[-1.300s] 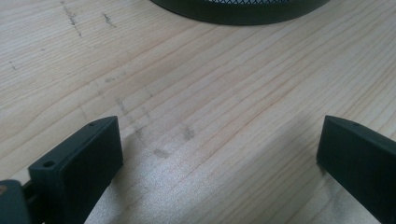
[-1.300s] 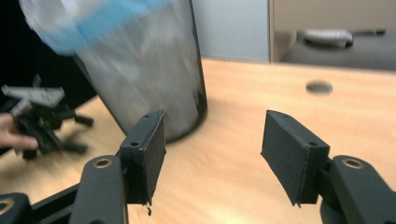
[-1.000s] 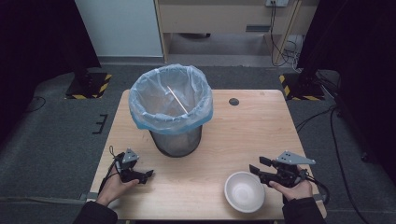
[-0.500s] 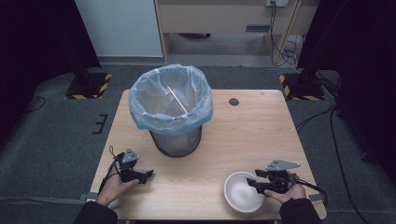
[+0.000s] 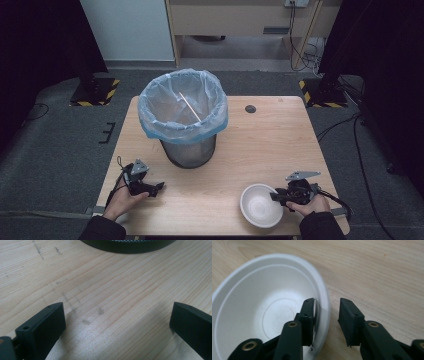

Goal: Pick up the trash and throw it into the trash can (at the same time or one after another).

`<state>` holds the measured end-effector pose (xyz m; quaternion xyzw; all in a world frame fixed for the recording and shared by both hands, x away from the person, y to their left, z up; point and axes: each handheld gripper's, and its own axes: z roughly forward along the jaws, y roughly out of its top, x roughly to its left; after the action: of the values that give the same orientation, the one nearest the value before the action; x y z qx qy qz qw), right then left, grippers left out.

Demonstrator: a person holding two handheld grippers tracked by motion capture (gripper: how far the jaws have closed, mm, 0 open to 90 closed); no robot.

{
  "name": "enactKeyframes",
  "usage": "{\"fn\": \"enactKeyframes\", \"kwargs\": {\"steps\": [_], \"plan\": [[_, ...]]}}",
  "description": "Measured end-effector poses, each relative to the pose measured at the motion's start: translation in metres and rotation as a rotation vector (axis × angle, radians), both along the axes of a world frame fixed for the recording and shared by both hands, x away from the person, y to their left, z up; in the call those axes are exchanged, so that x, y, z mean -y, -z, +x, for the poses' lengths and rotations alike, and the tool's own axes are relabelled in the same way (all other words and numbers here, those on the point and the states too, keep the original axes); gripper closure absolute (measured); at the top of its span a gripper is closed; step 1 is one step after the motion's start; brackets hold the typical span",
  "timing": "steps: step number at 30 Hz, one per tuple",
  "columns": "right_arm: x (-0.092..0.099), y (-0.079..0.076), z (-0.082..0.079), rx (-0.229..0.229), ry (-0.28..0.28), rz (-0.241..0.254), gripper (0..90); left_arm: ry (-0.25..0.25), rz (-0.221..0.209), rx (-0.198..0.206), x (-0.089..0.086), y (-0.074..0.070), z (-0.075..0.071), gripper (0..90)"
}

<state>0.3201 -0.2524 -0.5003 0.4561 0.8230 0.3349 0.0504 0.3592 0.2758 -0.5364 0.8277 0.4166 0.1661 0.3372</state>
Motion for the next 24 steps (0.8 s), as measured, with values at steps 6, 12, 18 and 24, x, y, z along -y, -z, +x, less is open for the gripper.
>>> {"fn": "enactKeyframes", "kwargs": {"steps": [6, 12, 18, 24], "plan": [[-0.001, -0.001, 0.001, -0.030, -0.004, -0.001, 77.9, 0.000, 0.000, 0.000, 0.000, 0.000, 0.000, 0.0], [0.000, -0.008, 0.002, -0.008, 0.004, 0.030, 80.8, 0.000, 0.000, 0.000, 0.000, 0.000, 0.000, 0.0], [0.005, -0.018, 0.004, 0.036, 0.045, 0.114, 83.2, 0.000, 0.000, 0.000, 0.000, 0.000, 0.000, 0.0], [0.010, -0.026, 0.005, 0.090, 0.111, 0.164, 83.7, 0.000, 0.000, 0.000, 0.000, 0.000, 0.000, 0.0]]}}
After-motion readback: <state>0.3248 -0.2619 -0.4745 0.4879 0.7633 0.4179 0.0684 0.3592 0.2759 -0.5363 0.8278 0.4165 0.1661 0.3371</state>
